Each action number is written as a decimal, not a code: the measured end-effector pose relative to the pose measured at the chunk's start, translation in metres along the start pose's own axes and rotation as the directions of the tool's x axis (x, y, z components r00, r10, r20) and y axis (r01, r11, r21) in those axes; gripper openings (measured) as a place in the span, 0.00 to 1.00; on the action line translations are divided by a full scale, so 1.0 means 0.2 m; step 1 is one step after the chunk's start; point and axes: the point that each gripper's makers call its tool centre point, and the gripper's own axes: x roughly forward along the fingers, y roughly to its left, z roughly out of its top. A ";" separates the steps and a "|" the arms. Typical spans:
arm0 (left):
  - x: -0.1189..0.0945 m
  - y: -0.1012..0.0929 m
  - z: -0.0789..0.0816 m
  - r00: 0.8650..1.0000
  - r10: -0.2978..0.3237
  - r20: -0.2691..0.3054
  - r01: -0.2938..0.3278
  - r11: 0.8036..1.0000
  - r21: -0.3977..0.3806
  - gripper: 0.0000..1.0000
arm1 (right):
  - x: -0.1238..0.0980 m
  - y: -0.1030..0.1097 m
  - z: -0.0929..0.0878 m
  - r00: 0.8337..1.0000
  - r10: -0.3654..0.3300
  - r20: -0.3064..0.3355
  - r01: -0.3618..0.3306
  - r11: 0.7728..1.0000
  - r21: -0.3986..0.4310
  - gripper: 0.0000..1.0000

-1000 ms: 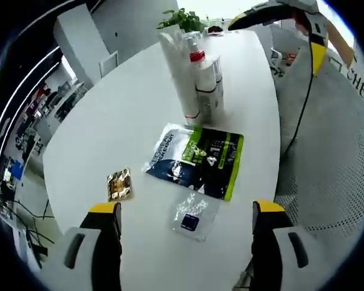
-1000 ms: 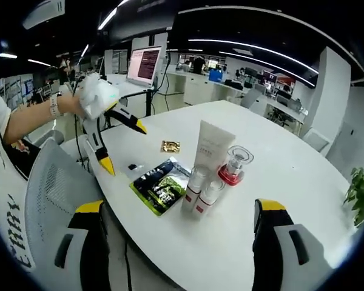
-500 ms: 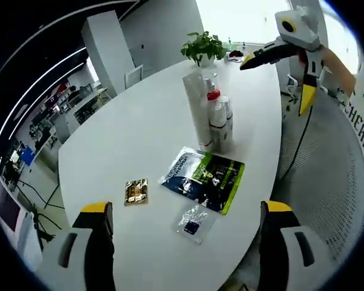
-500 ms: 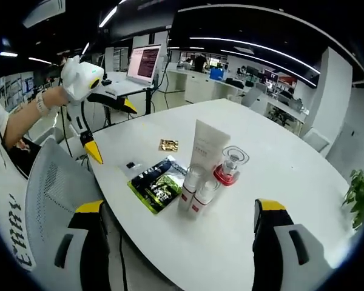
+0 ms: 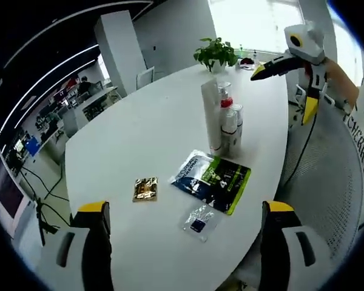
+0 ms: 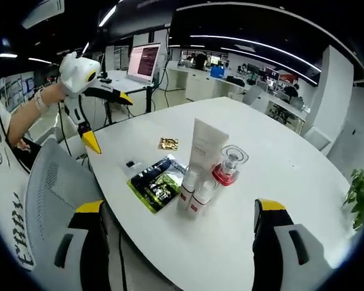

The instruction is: Arrange the skincare products in the storage area until every visible bottle or jar stands upright without overlapping.

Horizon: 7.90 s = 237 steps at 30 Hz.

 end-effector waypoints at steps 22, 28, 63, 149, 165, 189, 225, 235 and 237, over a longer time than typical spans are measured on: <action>0.19 0.20 -0.06 0.995 -0.031 -0.094 0.031 1.000 0.000 0.93 | 0.04 -0.05 -0.03 1.000 -0.025 -0.009 0.026 1.000 0.018 1.00; 0.29 0.26 -0.08 0.990 -0.056 -0.131 0.058 0.998 0.010 0.91 | 0.04 -0.05 -0.05 0.999 -0.023 -0.022 0.024 0.999 0.035 1.00; 0.70 0.39 -0.17 0.939 -0.186 -0.290 0.172 0.982 -0.074 0.64 | 0.09 -0.04 -0.17 0.997 -0.026 -0.077 0.035 0.992 0.121 1.00; 0.80 0.41 -0.30 0.870 -0.250 -0.424 0.217 0.968 -0.125 0.34 | 0.06 -0.05 -0.24 0.993 -0.051 -0.104 0.067 0.986 0.150 1.00; 0.71 0.30 -0.33 0.827 -0.287 -0.483 0.318 0.948 -0.018 0.34 | 0.06 -0.04 -0.24 0.993 -0.050 -0.106 0.066 0.986 0.152 1.00; 0.66 0.16 -0.34 0.784 -0.306 -0.540 0.463 0.868 0.181 0.34 | 0.06 -0.02 -0.23 0.994 -0.038 -0.104 0.052 0.989 0.136 1.00; 0.71 0.16 -0.33 0.760 -0.318 -0.567 0.562 0.760 0.326 0.37 | 0.05 0.00 -0.26 0.993 -0.033 -0.114 0.050 0.988 0.147 1.00; 0.72 0.16 -0.33 0.751 -0.340 -0.566 0.579 0.751 0.317 0.44 | 0.06 -0.01 -0.27 0.992 -0.040 -0.117 0.058 0.987 0.150 1.00; 0.71 0.16 -0.32 0.754 -0.341 -0.561 0.575 0.755 0.314 0.45 | 0.05 -0.02 -0.27 0.992 -0.042 -0.120 0.060 0.987 0.150 1.00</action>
